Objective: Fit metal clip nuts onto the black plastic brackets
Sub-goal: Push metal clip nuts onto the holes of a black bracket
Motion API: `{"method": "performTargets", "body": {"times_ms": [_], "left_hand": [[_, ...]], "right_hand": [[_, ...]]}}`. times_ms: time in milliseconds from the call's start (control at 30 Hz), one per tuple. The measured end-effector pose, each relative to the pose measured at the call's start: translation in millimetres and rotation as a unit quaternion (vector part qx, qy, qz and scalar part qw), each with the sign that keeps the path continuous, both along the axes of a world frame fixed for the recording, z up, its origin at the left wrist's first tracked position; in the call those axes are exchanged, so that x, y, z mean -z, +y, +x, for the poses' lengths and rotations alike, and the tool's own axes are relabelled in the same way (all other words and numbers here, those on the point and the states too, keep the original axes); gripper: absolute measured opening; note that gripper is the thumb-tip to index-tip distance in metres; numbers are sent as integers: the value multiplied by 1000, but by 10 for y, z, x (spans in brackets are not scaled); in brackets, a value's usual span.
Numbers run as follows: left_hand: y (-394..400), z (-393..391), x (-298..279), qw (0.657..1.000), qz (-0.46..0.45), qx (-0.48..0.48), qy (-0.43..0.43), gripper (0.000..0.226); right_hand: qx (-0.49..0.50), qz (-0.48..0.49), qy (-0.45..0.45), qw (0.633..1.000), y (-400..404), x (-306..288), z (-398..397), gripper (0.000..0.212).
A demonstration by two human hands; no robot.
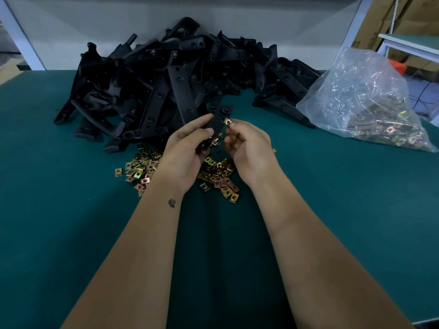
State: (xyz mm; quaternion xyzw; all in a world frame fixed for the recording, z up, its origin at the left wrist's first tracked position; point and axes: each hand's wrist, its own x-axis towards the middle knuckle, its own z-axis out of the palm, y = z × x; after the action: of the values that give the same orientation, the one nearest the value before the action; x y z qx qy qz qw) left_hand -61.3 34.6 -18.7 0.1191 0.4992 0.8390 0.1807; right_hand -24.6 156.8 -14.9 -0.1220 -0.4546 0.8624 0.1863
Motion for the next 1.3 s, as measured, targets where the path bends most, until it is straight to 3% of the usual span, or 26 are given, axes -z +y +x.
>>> {"method": "performTargets", "body": {"times_ms": [633, 1300], "left_hand": [[10, 30, -30, 1000, 14, -21, -10, 30], [-6, 105, -69, 996, -72, -28, 50, 27]], "right_hand": [[0, 22, -6, 1000, -10, 20, -19, 16], [-50, 60, 2, 997, -29, -47, 47, 16]]}}
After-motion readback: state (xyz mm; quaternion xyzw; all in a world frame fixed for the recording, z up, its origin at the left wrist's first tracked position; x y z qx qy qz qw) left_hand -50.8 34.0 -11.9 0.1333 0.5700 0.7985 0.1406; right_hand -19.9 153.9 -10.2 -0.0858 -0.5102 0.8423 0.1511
